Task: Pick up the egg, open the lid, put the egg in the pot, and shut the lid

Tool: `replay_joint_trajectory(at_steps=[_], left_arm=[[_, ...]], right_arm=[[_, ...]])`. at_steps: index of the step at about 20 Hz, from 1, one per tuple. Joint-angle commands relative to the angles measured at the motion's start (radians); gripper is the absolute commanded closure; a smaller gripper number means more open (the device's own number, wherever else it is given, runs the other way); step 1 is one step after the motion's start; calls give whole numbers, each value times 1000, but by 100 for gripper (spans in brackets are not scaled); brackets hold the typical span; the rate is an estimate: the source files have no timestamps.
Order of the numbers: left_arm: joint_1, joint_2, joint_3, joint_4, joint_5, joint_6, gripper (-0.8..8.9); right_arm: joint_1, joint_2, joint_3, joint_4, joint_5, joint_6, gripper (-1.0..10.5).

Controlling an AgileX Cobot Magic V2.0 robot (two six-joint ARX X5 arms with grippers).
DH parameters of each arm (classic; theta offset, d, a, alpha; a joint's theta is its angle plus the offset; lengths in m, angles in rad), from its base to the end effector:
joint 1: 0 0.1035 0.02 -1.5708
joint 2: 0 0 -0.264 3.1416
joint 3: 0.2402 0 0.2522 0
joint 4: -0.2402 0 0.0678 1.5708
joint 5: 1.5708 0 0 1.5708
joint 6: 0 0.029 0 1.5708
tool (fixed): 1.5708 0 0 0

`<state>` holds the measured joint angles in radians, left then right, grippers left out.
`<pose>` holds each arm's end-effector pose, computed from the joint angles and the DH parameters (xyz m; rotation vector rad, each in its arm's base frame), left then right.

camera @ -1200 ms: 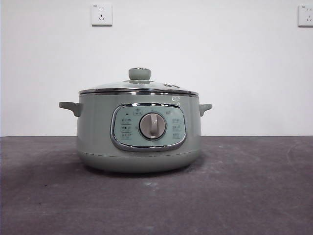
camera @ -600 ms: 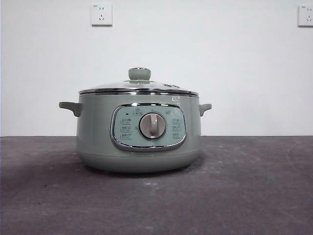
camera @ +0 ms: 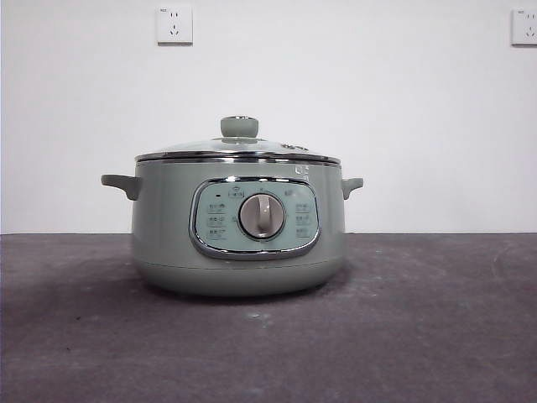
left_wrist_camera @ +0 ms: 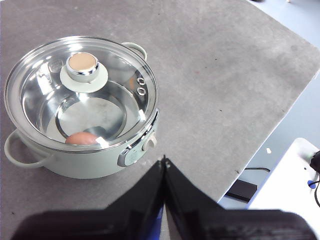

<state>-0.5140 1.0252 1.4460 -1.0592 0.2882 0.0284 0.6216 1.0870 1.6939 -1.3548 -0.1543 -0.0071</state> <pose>0.1343 -0.0853 0.4270 0.0998 0.6402 -0.7835 0.1071 0.0822 0.4606 -0.1838 0.7429 0.7414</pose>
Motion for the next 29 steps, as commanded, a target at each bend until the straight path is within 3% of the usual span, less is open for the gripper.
replay_joint_trajectory(at_steps=[1, 3, 5, 8, 12, 17, 23, 29], left_arm=[[9, -11, 2, 32, -38, 62, 817], [60, -42, -4, 159, -68, 135, 817], [142, -107, -49, 319, -37, 183, 817], [285, -264, -237, 600, 3, 185, 817], [413, -508, -572, 852, -122, 183, 817], [464, -724, -924, 932, -235, 176, 817], [502, -867, -1202, 978, -236, 142, 817], [517, -977, -1370, 983, -236, 121, 817]], right_arm=[[1, -3, -1, -15, 3, 10, 946], [1, -4, -1, -15, 3, 10, 946], [1, -4, -1, -15, 3, 10, 946], [1, -3, -1, -15, 3, 10, 946], [1, -8, -1, -15, 3, 10, 946], [1, -8, -1, -15, 3, 10, 946], [1, -10, -1, -15, 3, 10, 946], [1, -10, -1, -15, 3, 10, 946]])
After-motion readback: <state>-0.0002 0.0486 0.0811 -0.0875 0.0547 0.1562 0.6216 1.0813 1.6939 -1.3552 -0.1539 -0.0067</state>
